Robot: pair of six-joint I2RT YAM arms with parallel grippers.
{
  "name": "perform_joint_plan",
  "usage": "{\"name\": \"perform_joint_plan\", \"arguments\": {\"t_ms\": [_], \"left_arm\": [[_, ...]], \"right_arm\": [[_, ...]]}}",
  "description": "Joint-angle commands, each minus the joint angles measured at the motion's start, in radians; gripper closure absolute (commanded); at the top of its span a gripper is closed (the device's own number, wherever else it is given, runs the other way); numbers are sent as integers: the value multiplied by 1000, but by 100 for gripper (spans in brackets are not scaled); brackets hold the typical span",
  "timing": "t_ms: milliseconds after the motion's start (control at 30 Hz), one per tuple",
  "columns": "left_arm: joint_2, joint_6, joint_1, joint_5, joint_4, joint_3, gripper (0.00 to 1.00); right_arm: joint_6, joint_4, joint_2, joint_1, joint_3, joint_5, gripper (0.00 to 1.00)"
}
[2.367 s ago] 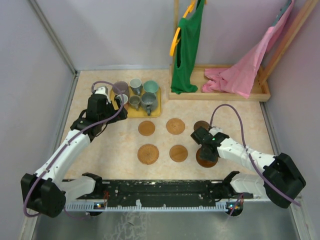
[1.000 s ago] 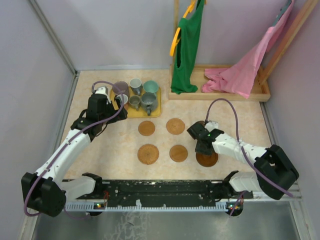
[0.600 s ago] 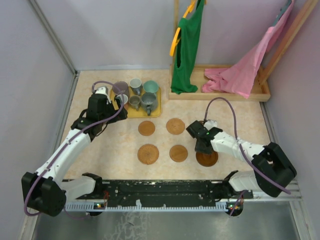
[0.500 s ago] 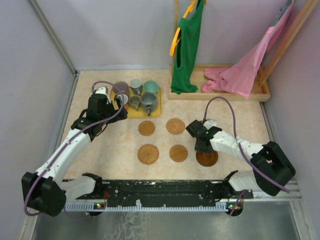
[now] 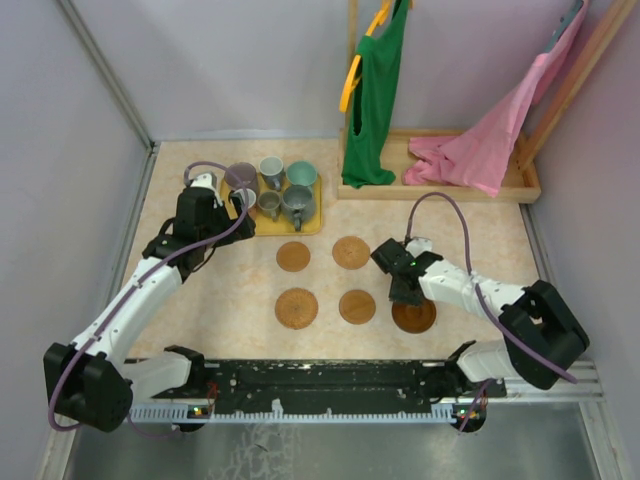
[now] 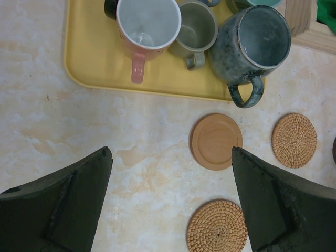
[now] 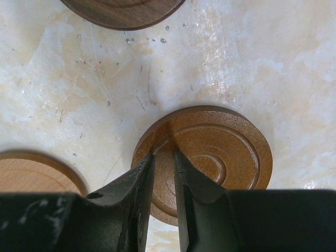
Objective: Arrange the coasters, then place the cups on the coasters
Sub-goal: Adjust the coaster at the center of the board.
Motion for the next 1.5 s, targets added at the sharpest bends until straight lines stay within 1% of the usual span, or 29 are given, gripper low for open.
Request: {"name": "perform_joint_plan", "arguments": {"t_ms": [0,467,900,1267,1467], "left_arm": [[-1,12,4,-4,20,0,0],[-2,8,4,-4,23,-4,0],[9,6,4,11,38,-7,0],[14,2,4,26,44,-7,0],[12,1,4,27,42,-8,0]], "right_arm": [[14,130,79,-13,-7,-13,74],[6,105,75,-14,22,-8,75],[52,-28,-170,-16,-36,17,75],[100,-65,-231,-16,-133,-6,75],[104,-24,-229,-16,-172,-15,75]]}}
